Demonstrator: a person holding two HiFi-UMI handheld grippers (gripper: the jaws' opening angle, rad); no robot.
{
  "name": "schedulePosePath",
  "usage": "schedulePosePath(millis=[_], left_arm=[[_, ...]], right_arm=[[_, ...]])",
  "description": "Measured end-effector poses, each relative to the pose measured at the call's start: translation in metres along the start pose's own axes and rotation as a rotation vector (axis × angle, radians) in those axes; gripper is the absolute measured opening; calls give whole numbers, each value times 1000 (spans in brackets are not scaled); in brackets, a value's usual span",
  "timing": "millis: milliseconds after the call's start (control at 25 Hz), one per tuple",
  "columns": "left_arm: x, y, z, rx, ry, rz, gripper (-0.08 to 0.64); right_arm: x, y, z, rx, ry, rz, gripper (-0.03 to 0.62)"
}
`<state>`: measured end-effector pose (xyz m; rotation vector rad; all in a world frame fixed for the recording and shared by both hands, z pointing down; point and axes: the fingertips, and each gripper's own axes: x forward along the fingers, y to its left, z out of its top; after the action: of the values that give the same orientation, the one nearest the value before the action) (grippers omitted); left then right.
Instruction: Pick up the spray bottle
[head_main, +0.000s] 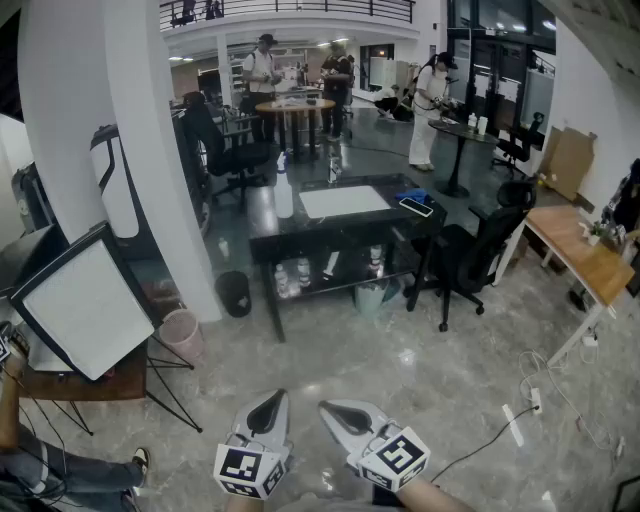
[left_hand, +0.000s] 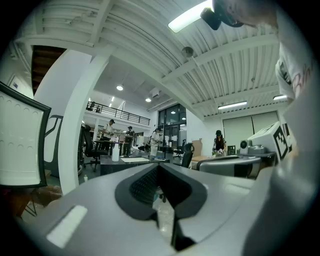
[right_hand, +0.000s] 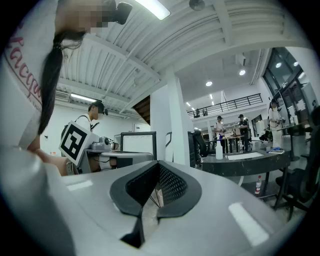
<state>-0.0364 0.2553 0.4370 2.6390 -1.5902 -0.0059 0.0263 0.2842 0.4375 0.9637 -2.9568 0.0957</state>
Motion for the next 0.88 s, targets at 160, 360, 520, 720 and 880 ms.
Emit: schedulePosePath(millis=[160, 360, 520, 720, 880], left_arm=[[2, -4, 7, 11, -11, -10, -2], [8, -11, 15, 21, -22, -25, -2], [17, -16, 15, 27, -32, -30, -2], [28, -14, 7, 15, -32, -13, -2], [46, 2, 0, -13, -14, -2, -2]], right_arm=[[-4, -3, 5, -12, -10, -4, 0], [-8, -9, 11, -26, -13, -6, 0], [-11, -15, 10, -33, -17, 7, 0], [-5, -12, -7, -88, 36, 97, 2], [11, -27, -7, -66, 26, 112, 2]])
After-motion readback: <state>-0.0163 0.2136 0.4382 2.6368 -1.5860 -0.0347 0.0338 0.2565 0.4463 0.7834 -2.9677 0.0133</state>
